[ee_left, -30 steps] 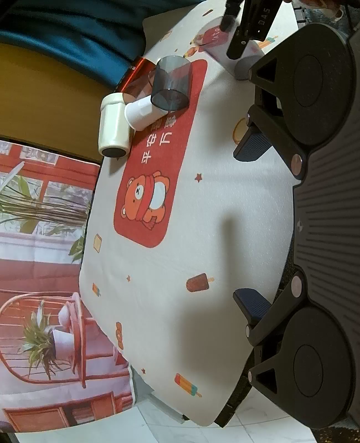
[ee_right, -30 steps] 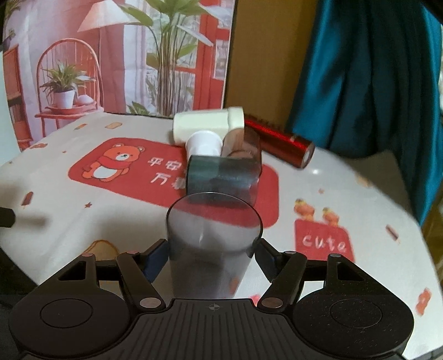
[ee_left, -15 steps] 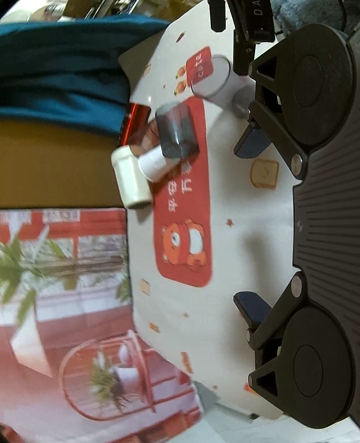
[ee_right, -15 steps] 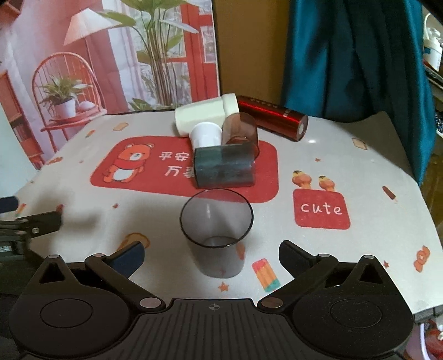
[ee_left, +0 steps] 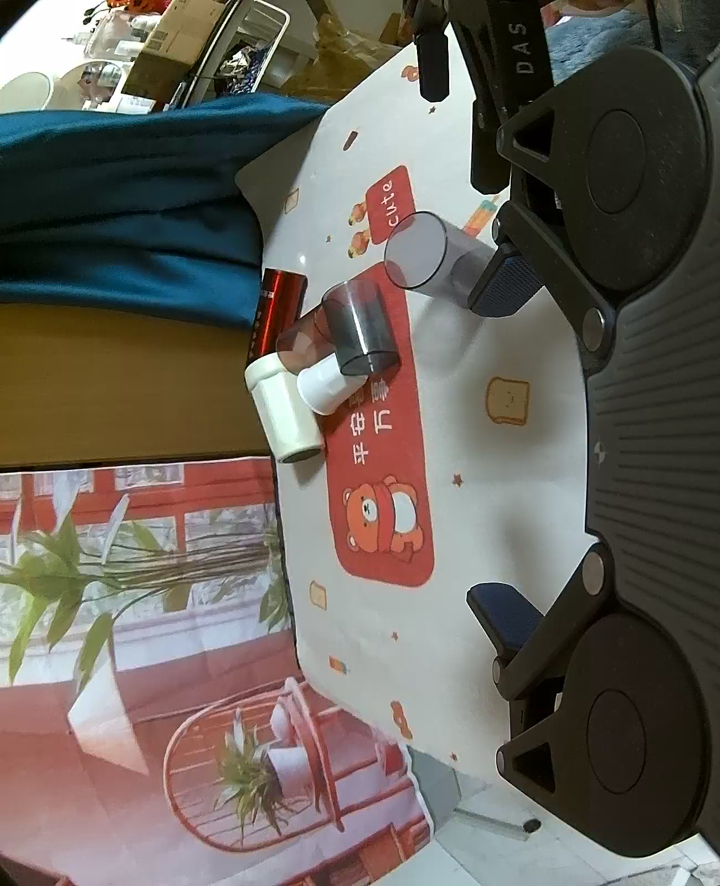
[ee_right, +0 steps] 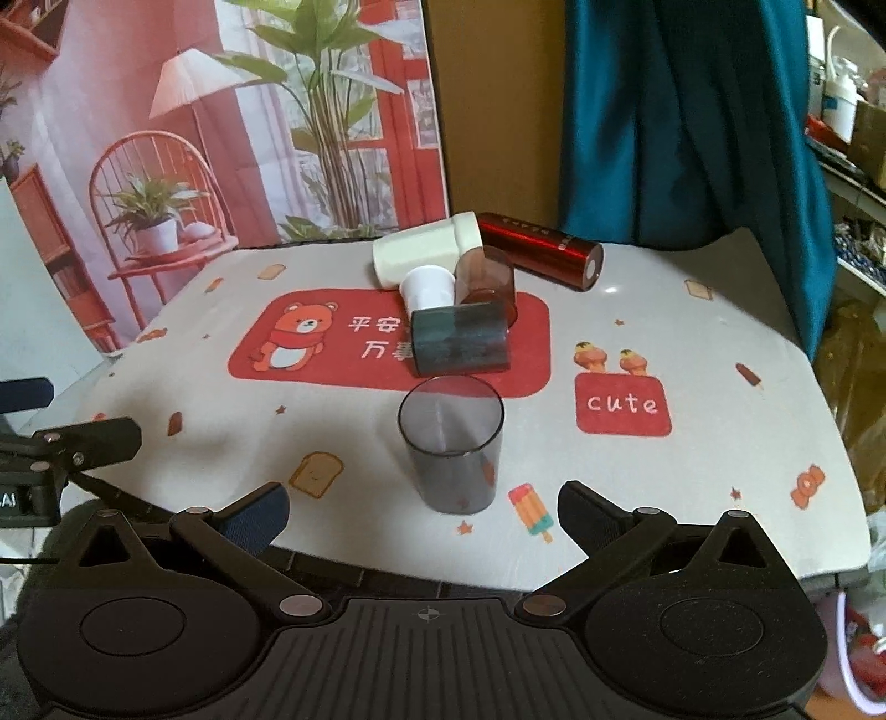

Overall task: Flip cup upright
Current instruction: 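Open the left gripper and withdraw it from the upright cup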

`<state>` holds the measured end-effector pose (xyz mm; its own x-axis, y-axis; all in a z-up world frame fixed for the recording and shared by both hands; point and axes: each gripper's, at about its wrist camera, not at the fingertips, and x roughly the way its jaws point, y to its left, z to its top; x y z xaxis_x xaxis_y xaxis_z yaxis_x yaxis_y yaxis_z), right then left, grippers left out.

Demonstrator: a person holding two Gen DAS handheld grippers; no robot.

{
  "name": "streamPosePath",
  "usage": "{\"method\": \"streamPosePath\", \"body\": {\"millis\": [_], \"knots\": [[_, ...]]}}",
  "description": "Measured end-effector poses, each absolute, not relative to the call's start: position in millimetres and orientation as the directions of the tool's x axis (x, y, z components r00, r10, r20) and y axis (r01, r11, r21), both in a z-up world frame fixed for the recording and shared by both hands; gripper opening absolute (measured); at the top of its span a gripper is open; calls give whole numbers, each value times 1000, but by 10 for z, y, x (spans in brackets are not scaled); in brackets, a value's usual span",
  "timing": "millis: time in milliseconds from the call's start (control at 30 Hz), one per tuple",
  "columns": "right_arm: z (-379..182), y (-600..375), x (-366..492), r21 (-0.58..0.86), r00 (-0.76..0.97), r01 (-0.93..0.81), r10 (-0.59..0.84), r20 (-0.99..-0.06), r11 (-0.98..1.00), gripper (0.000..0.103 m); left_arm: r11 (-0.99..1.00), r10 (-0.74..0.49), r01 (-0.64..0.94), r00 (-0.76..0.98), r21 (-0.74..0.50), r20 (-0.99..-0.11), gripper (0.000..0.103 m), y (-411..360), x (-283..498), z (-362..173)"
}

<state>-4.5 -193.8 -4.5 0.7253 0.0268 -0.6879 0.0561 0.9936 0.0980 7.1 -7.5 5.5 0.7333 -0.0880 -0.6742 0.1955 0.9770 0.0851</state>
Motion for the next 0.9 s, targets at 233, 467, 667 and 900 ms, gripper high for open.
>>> {"method": "streamPosePath", "body": {"millis": [233,467,667,900], "knots": [[3,-1823,-317,92,752,70,8,-660,993,103,975,-48,171,783,141,-621,103,-94,-270,152],[35,-1756,-527,63,800,93,-37,-599,994,103,975,-34,159,798,155,-602,103,-120,-363,137],[1,-1782,-532,71,809,101,-41,-586,992,103,977,-34,155,794,147,-607,103,-115,-316,112],[2,-1733,-540,55,813,87,-39,-581,995,103,980,-37,149,783,130,-621,103,-83,-306,82]]}}
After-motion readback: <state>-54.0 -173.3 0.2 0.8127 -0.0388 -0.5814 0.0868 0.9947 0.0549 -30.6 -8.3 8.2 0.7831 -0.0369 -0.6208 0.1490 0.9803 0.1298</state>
